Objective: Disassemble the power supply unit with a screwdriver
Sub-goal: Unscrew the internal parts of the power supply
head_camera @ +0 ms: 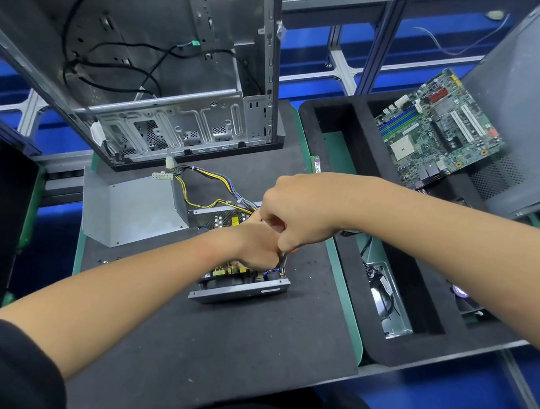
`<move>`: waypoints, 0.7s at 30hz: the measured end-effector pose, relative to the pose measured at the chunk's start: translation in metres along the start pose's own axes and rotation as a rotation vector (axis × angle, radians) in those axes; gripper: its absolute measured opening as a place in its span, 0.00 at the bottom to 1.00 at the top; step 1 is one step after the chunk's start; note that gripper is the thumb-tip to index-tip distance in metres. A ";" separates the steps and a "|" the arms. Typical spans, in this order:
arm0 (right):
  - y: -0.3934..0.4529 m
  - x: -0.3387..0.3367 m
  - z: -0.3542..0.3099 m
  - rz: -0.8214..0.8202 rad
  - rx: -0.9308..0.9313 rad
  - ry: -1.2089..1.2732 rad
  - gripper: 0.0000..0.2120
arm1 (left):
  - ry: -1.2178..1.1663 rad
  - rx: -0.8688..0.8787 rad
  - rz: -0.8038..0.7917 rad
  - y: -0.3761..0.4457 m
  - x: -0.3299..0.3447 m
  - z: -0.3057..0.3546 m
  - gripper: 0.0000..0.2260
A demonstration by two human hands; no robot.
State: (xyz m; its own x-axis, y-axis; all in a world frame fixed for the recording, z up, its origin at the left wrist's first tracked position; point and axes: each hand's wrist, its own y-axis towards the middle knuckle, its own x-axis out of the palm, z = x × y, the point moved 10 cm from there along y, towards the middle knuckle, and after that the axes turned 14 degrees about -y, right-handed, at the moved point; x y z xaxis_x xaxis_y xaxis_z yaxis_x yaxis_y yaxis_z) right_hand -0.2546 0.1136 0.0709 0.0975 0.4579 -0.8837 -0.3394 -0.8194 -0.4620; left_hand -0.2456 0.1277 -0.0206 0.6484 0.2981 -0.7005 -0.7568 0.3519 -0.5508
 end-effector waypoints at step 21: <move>0.001 -0.001 -0.007 -0.018 -0.024 -0.051 0.07 | -0.061 0.009 -0.089 0.006 0.013 -0.007 0.10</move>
State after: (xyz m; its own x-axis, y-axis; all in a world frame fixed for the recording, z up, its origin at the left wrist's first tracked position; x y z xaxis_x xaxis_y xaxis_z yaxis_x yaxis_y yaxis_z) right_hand -0.2487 0.1095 0.0712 0.0550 0.4891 -0.8705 -0.3150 -0.8188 -0.4800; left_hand -0.2419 0.1277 -0.0363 0.7170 0.3183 -0.6202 -0.6955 0.3871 -0.6053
